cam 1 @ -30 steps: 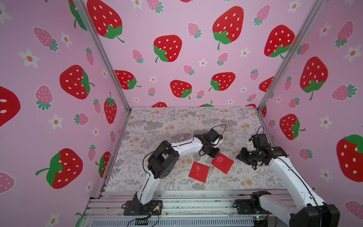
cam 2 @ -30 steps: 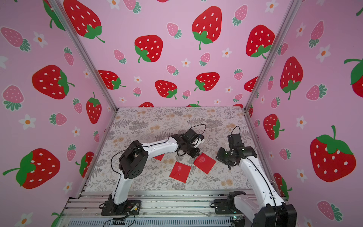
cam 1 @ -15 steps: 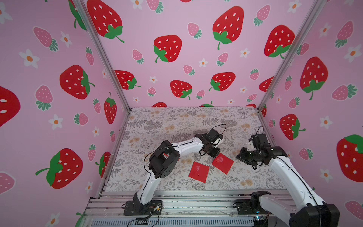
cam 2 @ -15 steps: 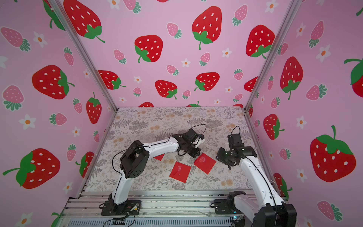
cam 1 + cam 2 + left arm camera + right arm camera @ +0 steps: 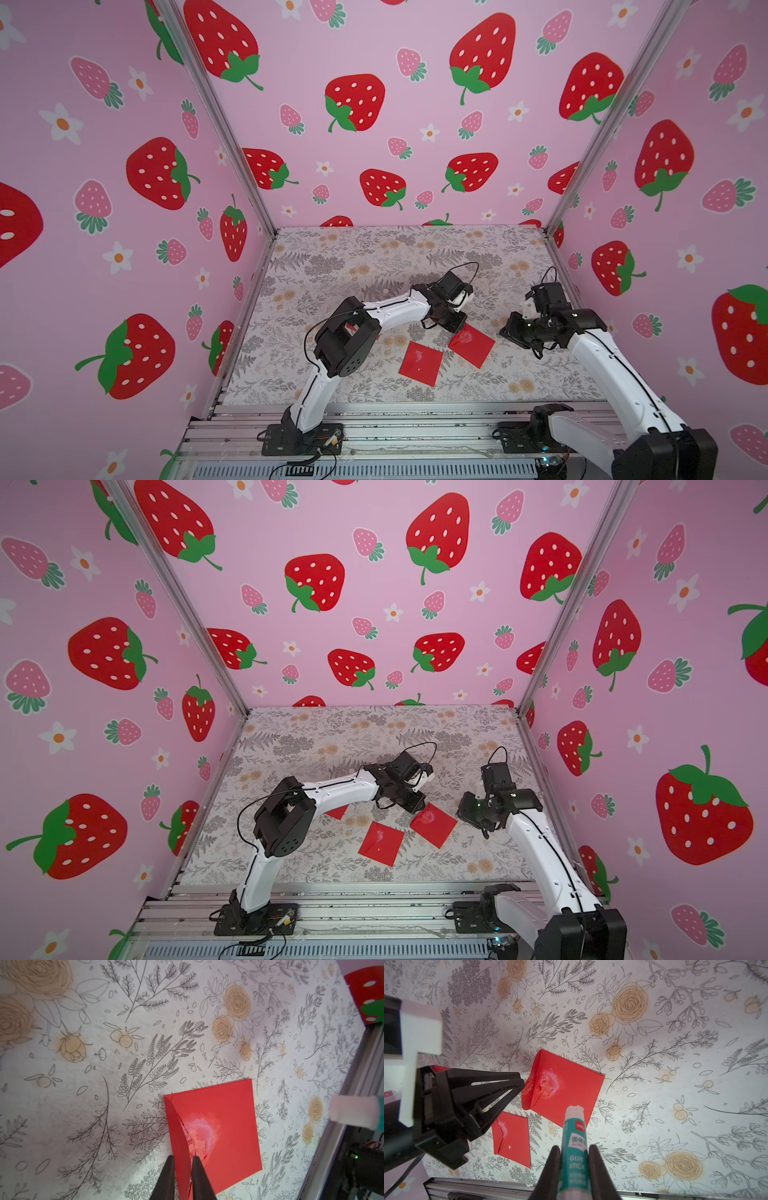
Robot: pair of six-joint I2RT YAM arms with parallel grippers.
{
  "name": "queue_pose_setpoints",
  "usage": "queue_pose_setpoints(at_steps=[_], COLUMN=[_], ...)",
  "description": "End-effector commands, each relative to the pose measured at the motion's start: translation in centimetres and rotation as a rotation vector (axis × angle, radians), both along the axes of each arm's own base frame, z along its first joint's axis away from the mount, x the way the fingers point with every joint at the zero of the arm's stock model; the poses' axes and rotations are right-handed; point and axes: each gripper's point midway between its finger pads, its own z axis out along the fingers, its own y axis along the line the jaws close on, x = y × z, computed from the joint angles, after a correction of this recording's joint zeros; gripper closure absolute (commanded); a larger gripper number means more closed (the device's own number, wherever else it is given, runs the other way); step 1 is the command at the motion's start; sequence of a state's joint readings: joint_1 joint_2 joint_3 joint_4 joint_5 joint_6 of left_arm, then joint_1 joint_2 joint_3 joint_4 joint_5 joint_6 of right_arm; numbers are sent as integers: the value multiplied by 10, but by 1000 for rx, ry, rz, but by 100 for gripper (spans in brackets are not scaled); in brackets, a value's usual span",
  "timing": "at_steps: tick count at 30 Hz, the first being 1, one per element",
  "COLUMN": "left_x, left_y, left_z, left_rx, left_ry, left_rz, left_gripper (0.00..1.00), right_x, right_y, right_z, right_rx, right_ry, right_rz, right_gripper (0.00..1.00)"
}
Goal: Seal the envelope with a glue stick
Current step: Seal the envelope at the center of the board.
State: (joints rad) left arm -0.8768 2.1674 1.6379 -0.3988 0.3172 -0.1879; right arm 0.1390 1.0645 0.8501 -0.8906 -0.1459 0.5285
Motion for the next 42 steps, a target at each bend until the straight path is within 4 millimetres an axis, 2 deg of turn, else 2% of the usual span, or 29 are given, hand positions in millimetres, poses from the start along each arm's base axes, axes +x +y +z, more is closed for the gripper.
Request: queue_pose_setpoints(at_steps=[1,10,15,16,24,35,42], left_x=[-5,-7,-5,-4,25,49,49], left_y=[0,0,3,3,25,72,69], left_z=[7,5,5,6,19,12,-6], left_rx=[-26,-29,-14,-9,67,265,291], left_ry=[13,21,6,-3,-106,-128,-77], left_rz=[-9,-13,-9,-10,-7,-114,-121], left_gripper=[82,84,93,100,100,100,99], right_x=[1,1,1,1,1,3,4], right_y=[2,3,2,2,2,4,4], right_z=[5,4,5,5,5,3,1], right_rx=[13,16,15,15,14,16,17], right_ry=[0,4,0,-1,1,8,14], right_rz=[13,16,16,15,18,26,30], right_gripper=[100,100,100,100,100,100,100])
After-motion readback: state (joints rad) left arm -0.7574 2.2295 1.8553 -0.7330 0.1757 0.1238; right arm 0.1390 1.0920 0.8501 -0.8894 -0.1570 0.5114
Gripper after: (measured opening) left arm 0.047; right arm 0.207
